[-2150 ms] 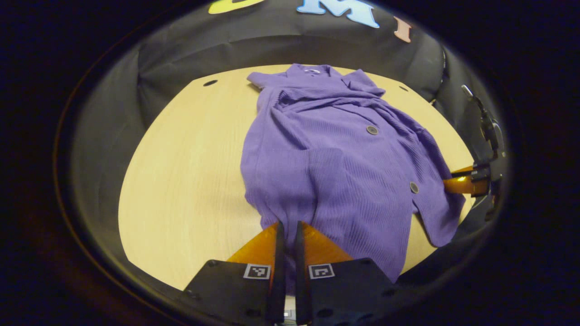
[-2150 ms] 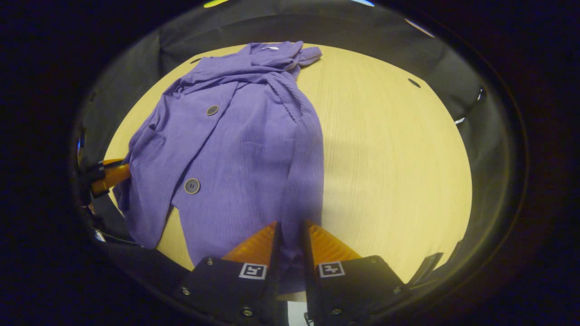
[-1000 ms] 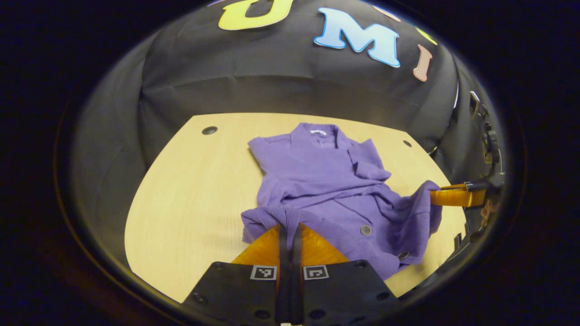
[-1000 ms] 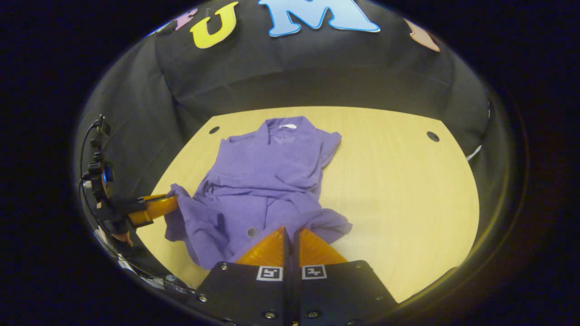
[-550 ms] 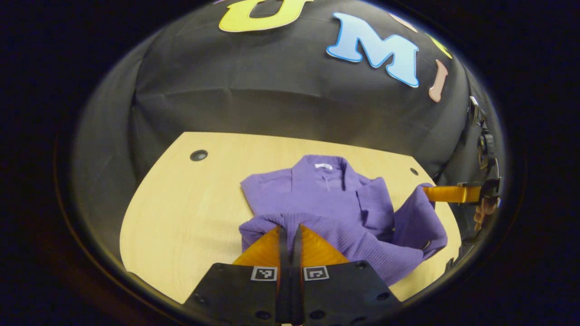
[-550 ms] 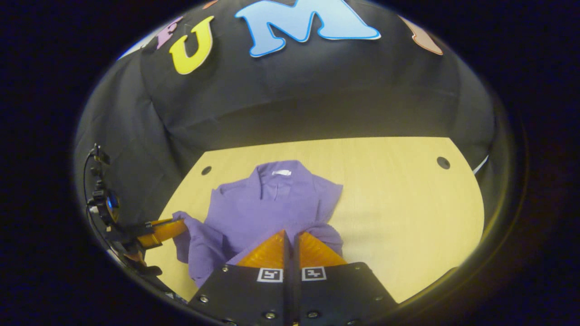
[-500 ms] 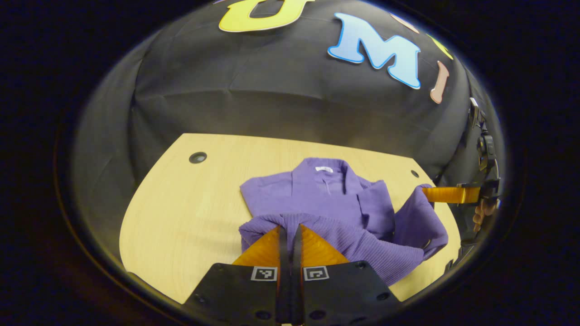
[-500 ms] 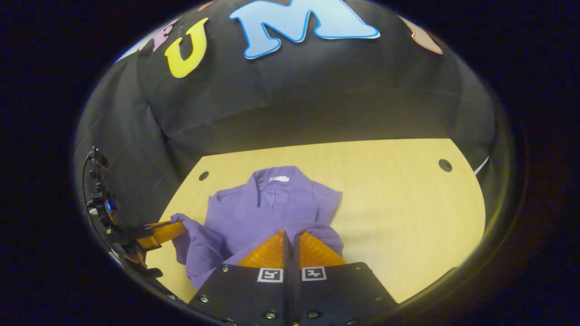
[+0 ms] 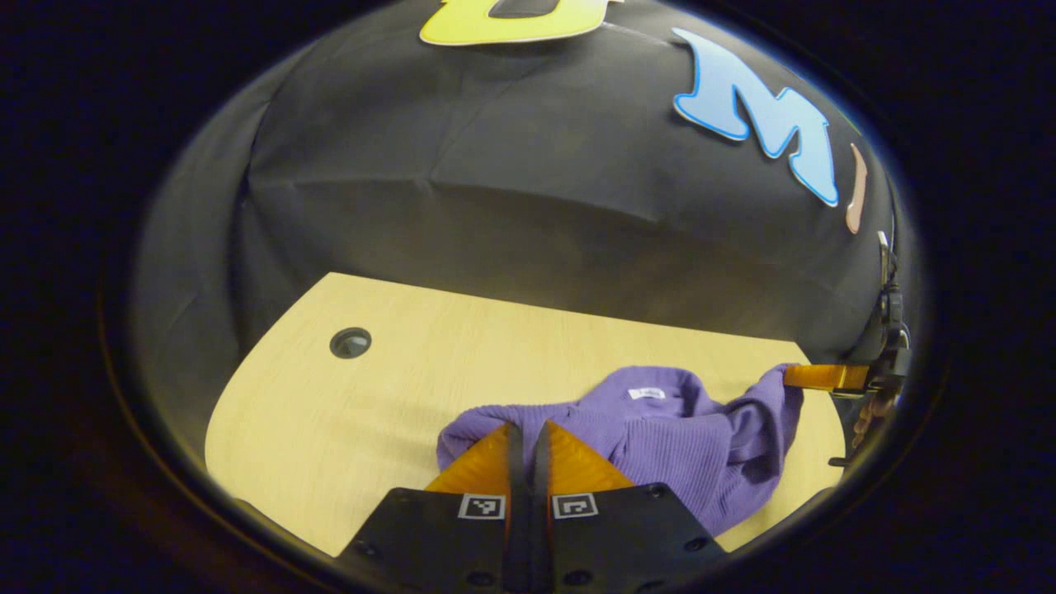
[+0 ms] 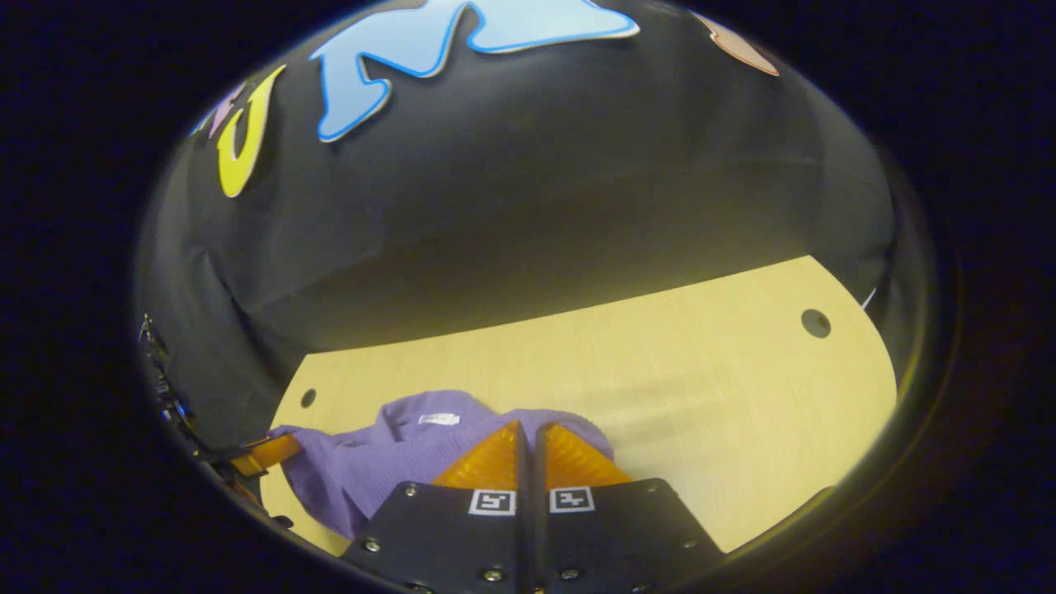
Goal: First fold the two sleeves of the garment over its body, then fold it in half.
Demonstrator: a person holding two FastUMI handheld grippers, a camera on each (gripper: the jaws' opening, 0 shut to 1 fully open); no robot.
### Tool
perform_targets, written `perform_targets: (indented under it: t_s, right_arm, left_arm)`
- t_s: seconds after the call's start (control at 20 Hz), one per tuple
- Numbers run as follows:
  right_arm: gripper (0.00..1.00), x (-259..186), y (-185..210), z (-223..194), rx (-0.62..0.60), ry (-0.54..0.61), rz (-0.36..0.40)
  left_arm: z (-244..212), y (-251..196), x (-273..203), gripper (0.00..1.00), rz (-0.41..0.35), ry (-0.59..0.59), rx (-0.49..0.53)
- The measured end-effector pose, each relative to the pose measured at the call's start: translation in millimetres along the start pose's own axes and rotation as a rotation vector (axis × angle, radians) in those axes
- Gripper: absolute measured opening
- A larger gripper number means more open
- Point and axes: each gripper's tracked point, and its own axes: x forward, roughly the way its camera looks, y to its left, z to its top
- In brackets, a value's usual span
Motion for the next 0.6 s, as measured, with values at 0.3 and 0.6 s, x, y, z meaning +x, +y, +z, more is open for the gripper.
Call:
perform_targets:
  t_s: [0.3,0.6]
  right_arm:
    - [0.01,49.0,-22.1,-31.6,-0.012,0.055,-0.056]
    - [0.01,55.2,-23.7,-44.5,-0.024,0.066,-0.056]
  left_arm:
    - [-24.1,21.3,48.4,0.07,0.033,0.035,-0.002]
    - [-41.1,30.2,65.6,0.07,0.051,0.055,-0.023]
